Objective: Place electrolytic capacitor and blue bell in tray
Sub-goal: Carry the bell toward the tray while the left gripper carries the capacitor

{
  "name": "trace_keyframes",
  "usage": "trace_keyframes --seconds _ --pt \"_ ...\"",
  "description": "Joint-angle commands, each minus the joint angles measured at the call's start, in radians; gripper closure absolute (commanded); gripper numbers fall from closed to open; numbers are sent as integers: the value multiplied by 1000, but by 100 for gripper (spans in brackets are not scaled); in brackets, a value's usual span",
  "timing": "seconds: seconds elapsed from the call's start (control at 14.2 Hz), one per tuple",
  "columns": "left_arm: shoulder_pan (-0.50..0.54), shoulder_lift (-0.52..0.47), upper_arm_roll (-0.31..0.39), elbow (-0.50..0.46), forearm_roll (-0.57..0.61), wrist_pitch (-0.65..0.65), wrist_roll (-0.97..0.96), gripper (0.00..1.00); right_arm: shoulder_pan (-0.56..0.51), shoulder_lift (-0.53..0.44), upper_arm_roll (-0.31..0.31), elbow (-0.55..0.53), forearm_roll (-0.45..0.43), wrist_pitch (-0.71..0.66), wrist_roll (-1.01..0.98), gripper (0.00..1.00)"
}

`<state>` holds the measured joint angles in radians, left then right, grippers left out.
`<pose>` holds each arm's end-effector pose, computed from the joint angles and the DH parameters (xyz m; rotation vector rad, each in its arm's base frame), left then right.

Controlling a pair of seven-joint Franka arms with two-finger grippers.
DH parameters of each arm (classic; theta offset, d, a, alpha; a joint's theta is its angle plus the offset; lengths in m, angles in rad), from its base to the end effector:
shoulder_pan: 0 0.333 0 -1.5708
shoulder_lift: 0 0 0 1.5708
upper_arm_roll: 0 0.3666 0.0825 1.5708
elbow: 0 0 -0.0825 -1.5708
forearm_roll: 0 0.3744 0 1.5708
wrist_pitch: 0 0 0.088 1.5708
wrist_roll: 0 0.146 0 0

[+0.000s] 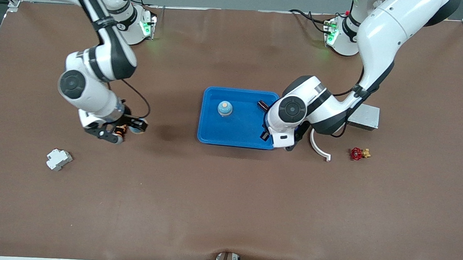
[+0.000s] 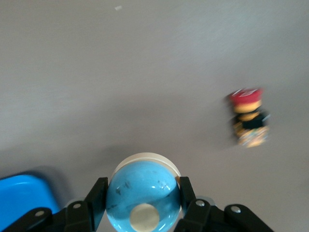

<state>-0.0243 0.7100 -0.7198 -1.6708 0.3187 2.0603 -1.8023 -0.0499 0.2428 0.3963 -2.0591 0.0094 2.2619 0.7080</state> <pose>0.5516 -0.3888 0.2650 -2.6973 -1.4377 0.3267 0.5515 0.1923 0.3417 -3.0097 0.5744 0.1059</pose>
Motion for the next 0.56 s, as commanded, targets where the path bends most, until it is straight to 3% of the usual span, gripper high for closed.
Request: trace_keyframes --seconds 0.0,0.14,0.35,0.49 --pt "-90 37 80 42 14 44 -35 100 106 13 -1 46 12 -16 201 100" --pt "-147 64 146 42 14 90 -43 100 184 42 -2 71 0 -2 341 100" --pt "-167 81 177 42 19 120 -52 100 287 87 -5 91 -23 71 531 100" --pt "-166 82 177 40 17 120 -55 36 349 133 -5 94 -73 143 673 100"
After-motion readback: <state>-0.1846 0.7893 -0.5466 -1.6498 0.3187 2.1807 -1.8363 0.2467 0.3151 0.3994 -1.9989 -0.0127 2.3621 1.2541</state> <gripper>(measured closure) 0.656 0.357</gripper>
